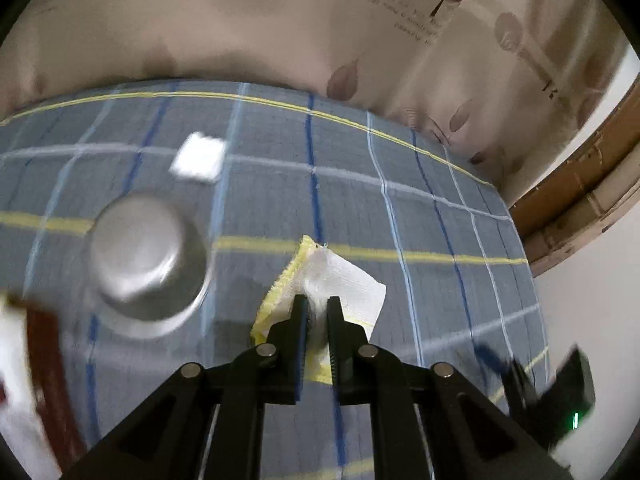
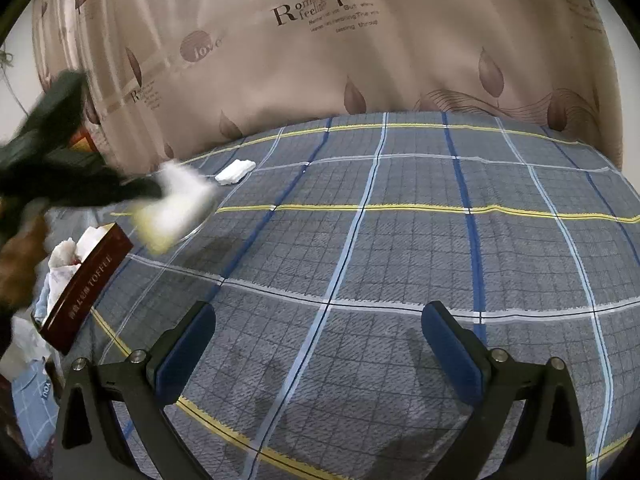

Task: Organize soft objects
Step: 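Grasp the yellow-edged white cloth with the left gripper and lift it, then grasp the small white towel with the right gripper while the left holds the cloth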

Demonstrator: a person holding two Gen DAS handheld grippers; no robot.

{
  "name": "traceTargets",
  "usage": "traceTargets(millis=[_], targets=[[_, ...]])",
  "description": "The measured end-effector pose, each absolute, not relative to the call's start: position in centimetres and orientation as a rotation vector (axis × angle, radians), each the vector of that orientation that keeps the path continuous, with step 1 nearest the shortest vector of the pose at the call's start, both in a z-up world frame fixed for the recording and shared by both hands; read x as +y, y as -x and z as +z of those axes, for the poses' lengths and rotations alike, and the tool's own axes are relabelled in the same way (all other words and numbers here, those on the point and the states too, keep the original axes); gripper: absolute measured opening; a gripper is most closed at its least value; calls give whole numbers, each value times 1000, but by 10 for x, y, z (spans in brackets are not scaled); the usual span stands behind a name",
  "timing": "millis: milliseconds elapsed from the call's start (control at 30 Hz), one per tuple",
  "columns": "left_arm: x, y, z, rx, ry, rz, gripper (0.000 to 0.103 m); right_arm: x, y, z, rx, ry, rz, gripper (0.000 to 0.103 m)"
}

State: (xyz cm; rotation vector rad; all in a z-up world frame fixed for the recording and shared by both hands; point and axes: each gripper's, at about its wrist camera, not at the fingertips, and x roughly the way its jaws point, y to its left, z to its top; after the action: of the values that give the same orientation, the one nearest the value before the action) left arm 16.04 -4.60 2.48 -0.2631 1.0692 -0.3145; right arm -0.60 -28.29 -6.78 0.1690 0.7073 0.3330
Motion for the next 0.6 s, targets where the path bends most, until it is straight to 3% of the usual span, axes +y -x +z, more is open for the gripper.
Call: traceTargets(millis=[300,600], targets=[[13,-50,17,1060,317,-208,9,-230,-47,-34,718,-144,484,103],[29,-15,18,1039,323,-226,9,-131,-164,-23,817,-122,527,103]])
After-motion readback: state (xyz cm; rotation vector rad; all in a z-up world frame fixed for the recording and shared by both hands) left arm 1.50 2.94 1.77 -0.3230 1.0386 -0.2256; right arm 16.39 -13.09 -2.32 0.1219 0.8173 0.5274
